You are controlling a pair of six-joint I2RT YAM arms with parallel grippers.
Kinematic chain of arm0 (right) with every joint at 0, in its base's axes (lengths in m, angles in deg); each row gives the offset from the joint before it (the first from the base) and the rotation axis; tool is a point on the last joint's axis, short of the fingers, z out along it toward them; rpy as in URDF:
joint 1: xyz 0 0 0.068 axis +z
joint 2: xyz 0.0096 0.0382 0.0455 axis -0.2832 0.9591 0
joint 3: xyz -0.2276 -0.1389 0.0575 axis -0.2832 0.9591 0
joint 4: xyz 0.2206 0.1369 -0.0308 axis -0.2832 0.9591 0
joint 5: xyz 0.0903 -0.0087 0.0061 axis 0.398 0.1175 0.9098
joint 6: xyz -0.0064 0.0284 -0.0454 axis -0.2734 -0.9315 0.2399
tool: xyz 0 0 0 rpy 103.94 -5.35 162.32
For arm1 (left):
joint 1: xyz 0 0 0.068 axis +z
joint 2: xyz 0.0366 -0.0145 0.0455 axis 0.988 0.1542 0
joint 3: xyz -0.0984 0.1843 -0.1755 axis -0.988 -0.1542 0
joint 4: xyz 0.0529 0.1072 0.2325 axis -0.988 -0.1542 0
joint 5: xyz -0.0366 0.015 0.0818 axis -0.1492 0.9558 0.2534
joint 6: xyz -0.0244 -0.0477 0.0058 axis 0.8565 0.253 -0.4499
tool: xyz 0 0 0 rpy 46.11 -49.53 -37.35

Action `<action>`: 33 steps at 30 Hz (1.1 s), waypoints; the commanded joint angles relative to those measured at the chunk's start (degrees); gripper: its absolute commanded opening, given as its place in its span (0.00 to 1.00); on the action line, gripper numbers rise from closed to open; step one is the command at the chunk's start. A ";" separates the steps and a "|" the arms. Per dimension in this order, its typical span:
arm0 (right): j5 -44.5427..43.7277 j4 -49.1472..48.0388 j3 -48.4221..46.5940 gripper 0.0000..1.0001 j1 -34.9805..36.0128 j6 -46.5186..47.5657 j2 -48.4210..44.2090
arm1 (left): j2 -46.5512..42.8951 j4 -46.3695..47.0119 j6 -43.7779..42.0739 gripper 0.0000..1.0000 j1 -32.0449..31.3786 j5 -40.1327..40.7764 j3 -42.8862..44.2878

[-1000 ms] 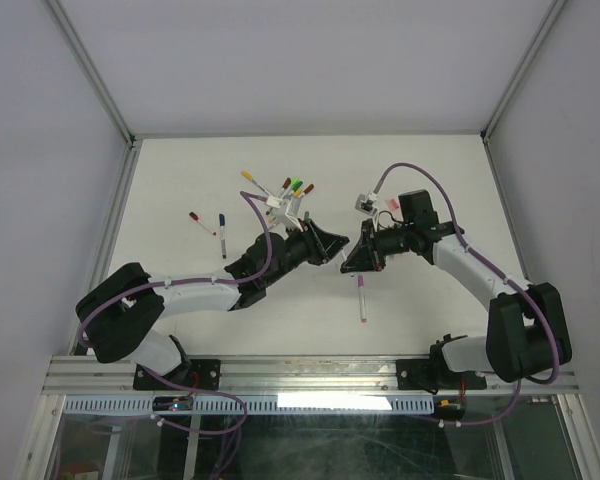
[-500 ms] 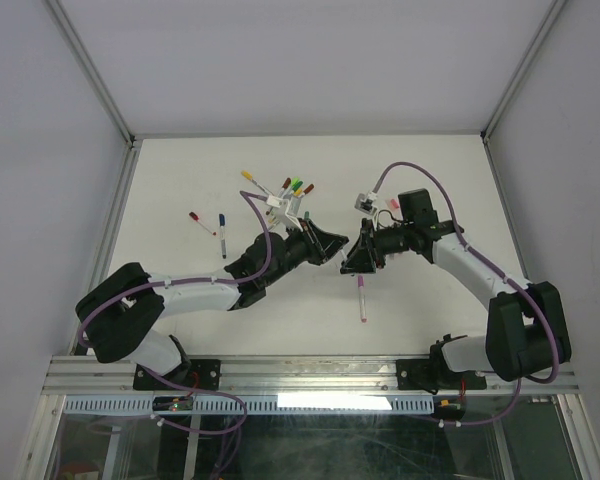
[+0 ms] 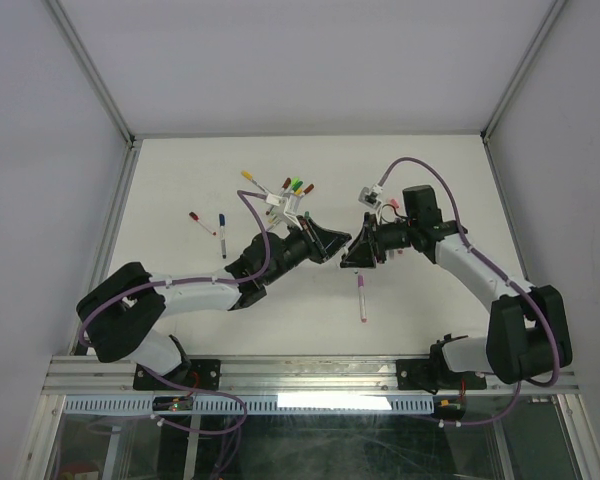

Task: Open the pen caps
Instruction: Open the pen cap from the pen.

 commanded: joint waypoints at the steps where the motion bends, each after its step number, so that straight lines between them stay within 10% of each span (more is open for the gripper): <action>1: 1.75 -4.07 -0.47 0.34 -0.39 -2.64 -2.63 | 0.32 4.29 -1.57 0.00 -0.28 -1.11 0.00; 6: 2.12 -4.24 -0.42 0.00 -0.43 -3.28 -2.71 | 0.58 4.84 -2.72 0.00 0.08 -0.24 0.21; 25: -3.01 -0.10 -2.15 0.00 0.80 -2.03 2.43 | -2.56 11.05 1.34 0.00 21.18 -0.02 9.92; 33: -34.18 -2.15 -1.71 0.00 0.74 -12.26 3.39 | -7.44 5.30 1.92 0.00 21.43 -1.88 1.74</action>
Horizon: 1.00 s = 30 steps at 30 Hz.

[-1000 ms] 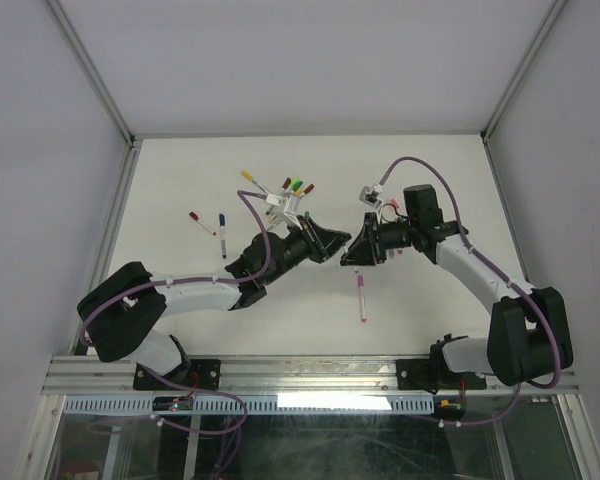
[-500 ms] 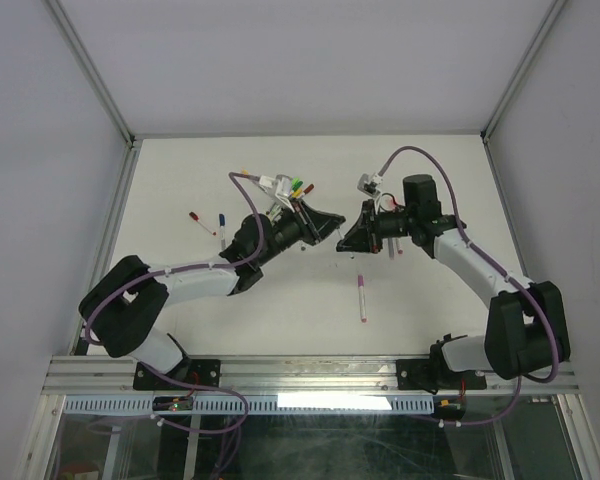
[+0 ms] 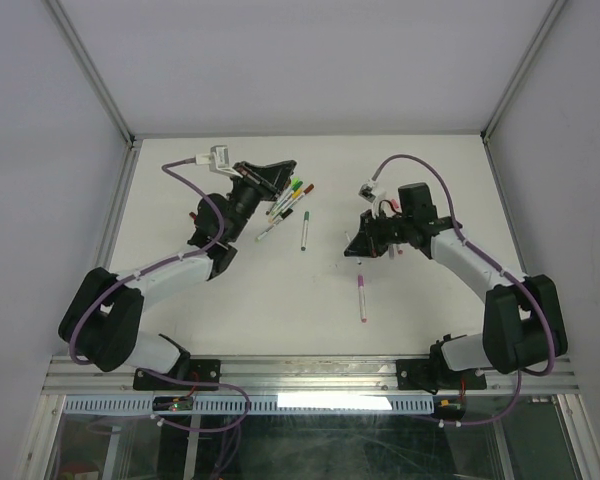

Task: Open the pen caps
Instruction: Open the pen cap from the pen, then place the pen at the center of the board.

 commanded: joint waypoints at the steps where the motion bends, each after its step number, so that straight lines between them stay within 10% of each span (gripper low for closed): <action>1: -21.64 -0.87 -0.65 0.00 0.15 -8.36 1.53 | -4.34 -1.63 1.68 0.00 -0.24 -0.87 -6.84; 11: -46.37 1.06 -3.08 0.01 0.15 -16.58 6.97 | -9.81 -6.73 5.51 0.00 -0.36 -3.31 -18.25; 30: -54.12 0.42 -7.16 0.14 0.28 -19.33 15.34 | -15.51 -9.42 7.99 0.00 -1.38 -2.63 -25.08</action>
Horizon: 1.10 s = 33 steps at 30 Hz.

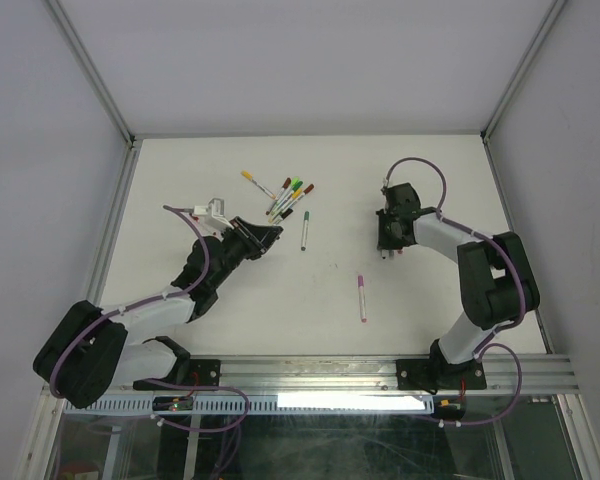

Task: Open the pen caps
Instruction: Place the pen at the center of the board.

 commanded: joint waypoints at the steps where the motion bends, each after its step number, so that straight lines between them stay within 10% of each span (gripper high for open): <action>1: -2.58 -1.50 -2.47 0.17 0.25 -0.58 0.13 | -2.36 1.49 0.47 0.00 -0.72 -0.54 -0.70; 33: 2.38 -1.62 -3.33 0.37 -0.17 5.65 -9.23 | 12.30 3.26 -2.95 0.00 -3.42 -4.56 9.01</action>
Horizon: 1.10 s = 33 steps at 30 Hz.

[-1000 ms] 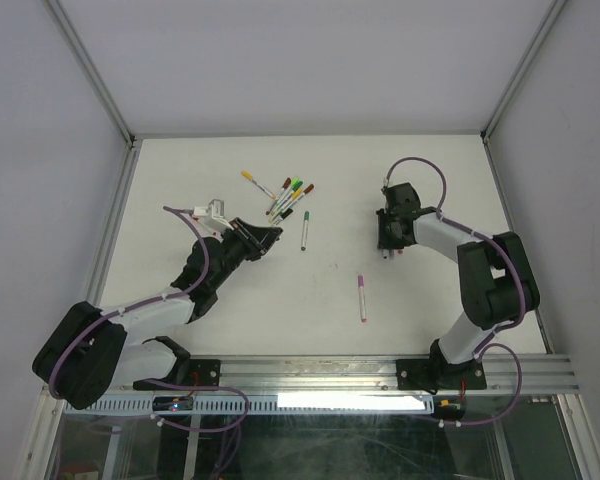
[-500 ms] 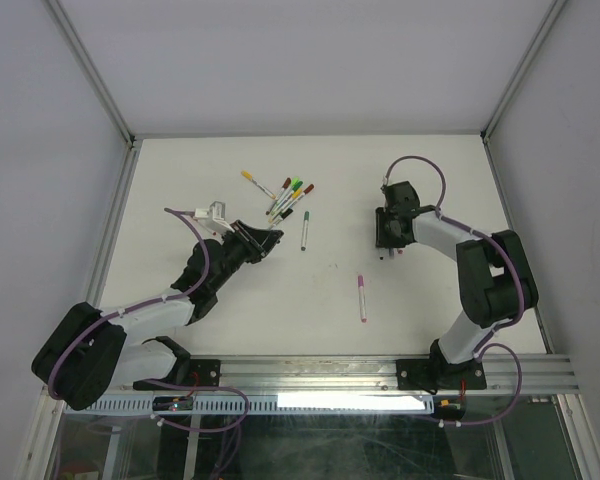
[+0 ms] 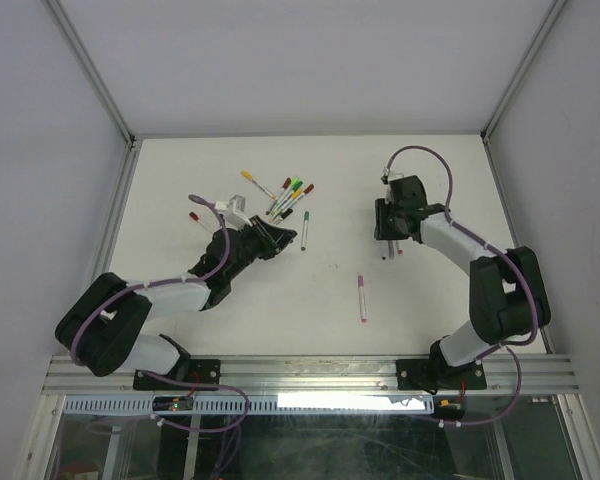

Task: Open the pen caps
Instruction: Place the pen at the center of the board, then place the pen cap at the center of the board.

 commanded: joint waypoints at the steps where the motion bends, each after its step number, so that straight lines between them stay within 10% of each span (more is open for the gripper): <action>1: 2.13 -2.05 -1.71 0.37 -0.38 3.34 -6.30 | 7.56 3.35 -2.80 0.00 -1.79 -3.62 7.97; 11: 25.18 8.16 -5.36 0.37 -8.89 21.55 -11.54 | 31.73 -20.35 -7.43 0.00 -10.10 5.14 38.92; 22: 26.87 6.24 -2.85 0.43 -16.90 23.26 -19.18 | 58.16 -54.56 -11.34 0.00 -12.81 13.93 84.74; 33: 27.60 5.57 -2.15 0.43 -19.27 23.17 -20.09 | 70.27 -59.94 -15.95 0.07 -12.98 13.52 104.33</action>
